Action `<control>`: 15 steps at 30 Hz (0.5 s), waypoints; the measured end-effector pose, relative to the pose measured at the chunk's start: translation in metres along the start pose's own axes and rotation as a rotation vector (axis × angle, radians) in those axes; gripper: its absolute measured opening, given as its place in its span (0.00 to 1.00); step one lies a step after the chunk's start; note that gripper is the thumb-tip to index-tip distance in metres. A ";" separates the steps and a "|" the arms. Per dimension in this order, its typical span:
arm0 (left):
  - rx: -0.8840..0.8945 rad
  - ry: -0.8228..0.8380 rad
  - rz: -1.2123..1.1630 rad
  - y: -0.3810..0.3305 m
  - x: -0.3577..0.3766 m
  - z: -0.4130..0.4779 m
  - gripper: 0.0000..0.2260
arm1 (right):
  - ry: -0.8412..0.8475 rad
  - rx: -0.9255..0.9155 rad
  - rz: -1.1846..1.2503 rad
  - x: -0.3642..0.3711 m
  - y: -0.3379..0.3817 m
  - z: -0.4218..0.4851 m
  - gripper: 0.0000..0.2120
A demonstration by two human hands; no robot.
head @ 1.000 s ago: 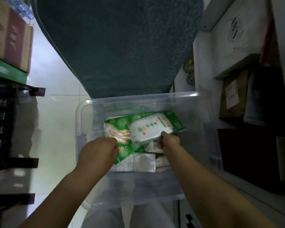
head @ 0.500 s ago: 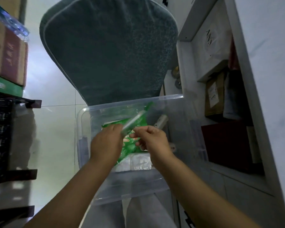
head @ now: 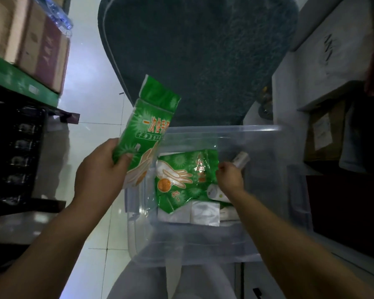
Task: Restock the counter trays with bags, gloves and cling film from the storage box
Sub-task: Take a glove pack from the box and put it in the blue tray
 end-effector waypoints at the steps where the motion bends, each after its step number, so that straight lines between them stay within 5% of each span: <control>1: -0.008 0.005 -0.014 0.006 0.001 0.001 0.10 | 0.020 -0.045 -0.057 0.011 0.001 0.008 0.11; 9: -0.094 -0.026 -0.073 0.033 -0.001 0.003 0.08 | 0.100 0.196 -0.090 0.061 -0.004 0.029 0.30; 15: -0.133 -0.007 -0.082 0.031 -0.012 0.002 0.08 | 0.129 0.113 -0.233 0.061 0.009 0.017 0.20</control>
Point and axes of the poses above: each hand's wrist, its own z-axis towards the middle knuckle, its own x-axis out of the palm, y = z × x, the point moved 2 cm from there along z, towards the middle knuckle, and after that the axes turned 14 degrees about -y, right-handed, at the moved point
